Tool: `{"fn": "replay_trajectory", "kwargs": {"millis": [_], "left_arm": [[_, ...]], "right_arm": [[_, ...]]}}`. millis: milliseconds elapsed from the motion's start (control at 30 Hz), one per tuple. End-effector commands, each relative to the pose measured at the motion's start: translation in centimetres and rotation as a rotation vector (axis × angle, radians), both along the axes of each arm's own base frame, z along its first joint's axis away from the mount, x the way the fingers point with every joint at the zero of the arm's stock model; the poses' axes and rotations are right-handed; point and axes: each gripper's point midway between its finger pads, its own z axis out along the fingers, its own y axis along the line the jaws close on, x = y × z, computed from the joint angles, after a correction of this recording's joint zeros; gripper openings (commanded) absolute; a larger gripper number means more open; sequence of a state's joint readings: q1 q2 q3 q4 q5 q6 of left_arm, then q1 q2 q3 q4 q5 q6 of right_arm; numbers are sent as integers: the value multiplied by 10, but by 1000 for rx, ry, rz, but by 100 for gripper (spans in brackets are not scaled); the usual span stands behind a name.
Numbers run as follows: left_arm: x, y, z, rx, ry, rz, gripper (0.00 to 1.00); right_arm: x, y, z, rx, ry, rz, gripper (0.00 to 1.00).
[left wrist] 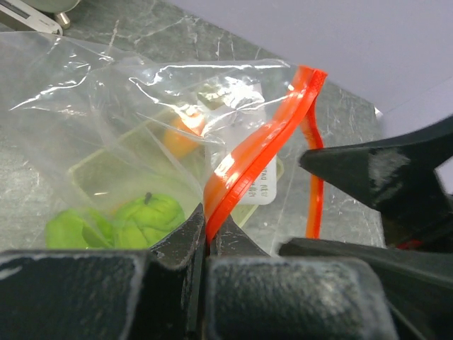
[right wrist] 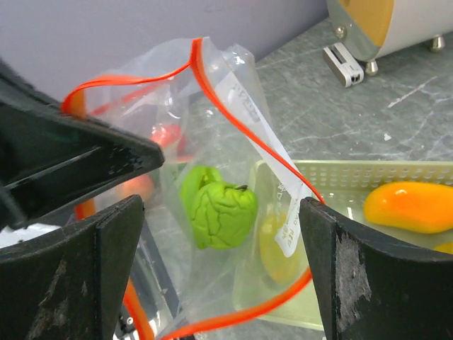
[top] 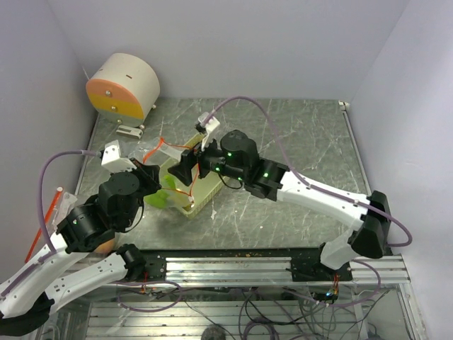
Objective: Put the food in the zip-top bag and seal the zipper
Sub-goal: Place the fake fruit in the zipper food storage bag, then pick up the fake fruit from the bin.
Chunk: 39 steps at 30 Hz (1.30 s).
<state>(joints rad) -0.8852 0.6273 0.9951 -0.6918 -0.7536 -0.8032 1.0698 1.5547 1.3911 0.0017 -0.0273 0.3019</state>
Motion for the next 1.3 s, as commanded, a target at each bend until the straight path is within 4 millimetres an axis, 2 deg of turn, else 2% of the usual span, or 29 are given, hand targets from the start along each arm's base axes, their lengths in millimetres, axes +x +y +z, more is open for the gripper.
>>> {"fn": "replay_trajectory", "kwargs": {"millis": [0, 133, 300, 400, 467, 600, 767, 867, 900, 933, 1000, 1267], "left_arm": [[1, 6, 5, -13, -20, 25, 7], [-2, 16, 7, -3, -29, 50, 7], [-10, 36, 15, 12, -40, 94, 7], [-17, 51, 18, 9, -50, 124, 7], [-22, 59, 18, 2, -60, 136, 7], [-28, 70, 20, -11, -77, 150, 7], [-31, 72, 19, -7, -75, 143, 7], [-30, 70, 18, -1, -73, 135, 7], [-30, 69, 17, 1, -72, 132, 7], [-30, 69, 17, 2, -72, 130, 7], [-31, 70, 17, 7, -70, 128, 7], [-37, 80, 16, 0, -79, 141, 7]], "right_arm": [[-15, -25, 58, 126, -119, 22, 91], [-13, -50, 75, 184, -164, -58, 90], [32, -75, 54, 143, -74, -320, 86], [64, -82, 28, 70, -34, -439, 85], [84, -79, 5, 0, 18, -471, 84], [115, -61, -45, -122, 93, -509, 84], [149, -46, -102, -235, 191, -606, 84], [163, -41, -133, -241, 277, -666, 85], [167, -41, -137, -228, 307, -684, 85], [171, -39, -155, -242, 335, -699, 85], [179, -37, -172, -247, 373, -726, 86], [190, -30, -211, -233, 459, -731, 94]]}}
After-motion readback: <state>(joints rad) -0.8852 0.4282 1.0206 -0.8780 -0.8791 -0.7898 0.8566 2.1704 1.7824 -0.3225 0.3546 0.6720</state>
